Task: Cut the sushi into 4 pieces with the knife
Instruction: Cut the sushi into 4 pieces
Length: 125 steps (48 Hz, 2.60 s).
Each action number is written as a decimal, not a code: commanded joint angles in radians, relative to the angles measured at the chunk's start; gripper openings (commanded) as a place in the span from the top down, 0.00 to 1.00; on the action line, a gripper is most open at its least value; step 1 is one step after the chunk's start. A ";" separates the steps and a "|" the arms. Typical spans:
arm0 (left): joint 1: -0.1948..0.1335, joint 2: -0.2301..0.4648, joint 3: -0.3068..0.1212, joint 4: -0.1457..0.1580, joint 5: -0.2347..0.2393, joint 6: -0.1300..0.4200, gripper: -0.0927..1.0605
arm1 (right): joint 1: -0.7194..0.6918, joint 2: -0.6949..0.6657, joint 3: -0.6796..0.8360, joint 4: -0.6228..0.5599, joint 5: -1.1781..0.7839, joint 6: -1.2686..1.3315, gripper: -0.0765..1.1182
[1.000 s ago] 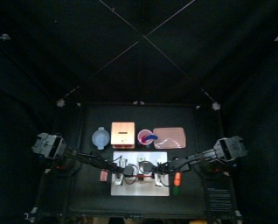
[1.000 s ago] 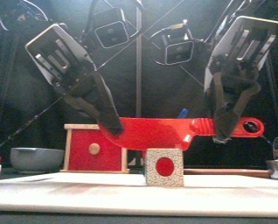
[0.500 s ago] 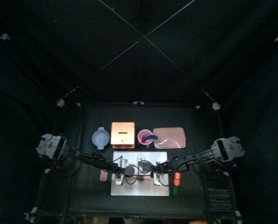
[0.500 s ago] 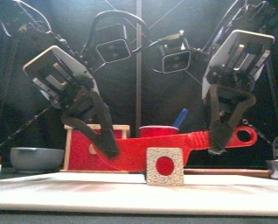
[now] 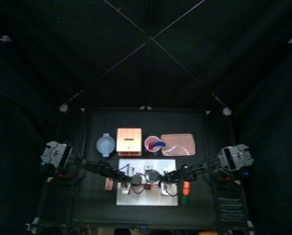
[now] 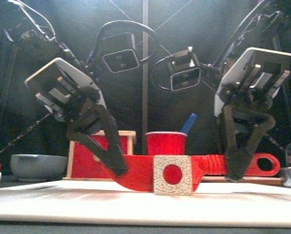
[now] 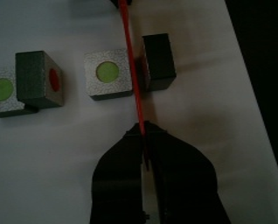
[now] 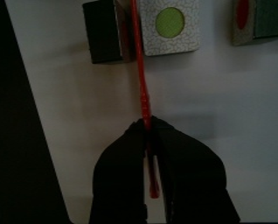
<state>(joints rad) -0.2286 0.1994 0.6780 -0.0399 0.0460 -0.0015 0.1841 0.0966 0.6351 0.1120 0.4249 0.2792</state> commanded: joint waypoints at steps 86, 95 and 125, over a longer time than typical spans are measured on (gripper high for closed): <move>0.051 -0.107 -0.052 0.009 0.009 0.000 0.43 | -0.005 -0.060 -0.071 -0.120 0.009 0.000 0.68; 0.038 -0.114 -0.075 -0.021 0.008 0.003 0.28 | 0.018 -0.060 -0.077 -0.110 0.008 0.002 0.69; 0.081 -0.371 0.071 0.014 -0.058 0.006 0.24 | 0.014 -0.204 0.005 -0.071 0.037 0.005 0.69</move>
<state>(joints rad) -0.1764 -0.1289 0.7363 -0.0353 0.0153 0.0077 0.2010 -0.0445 0.6335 0.0353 0.4525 0.2823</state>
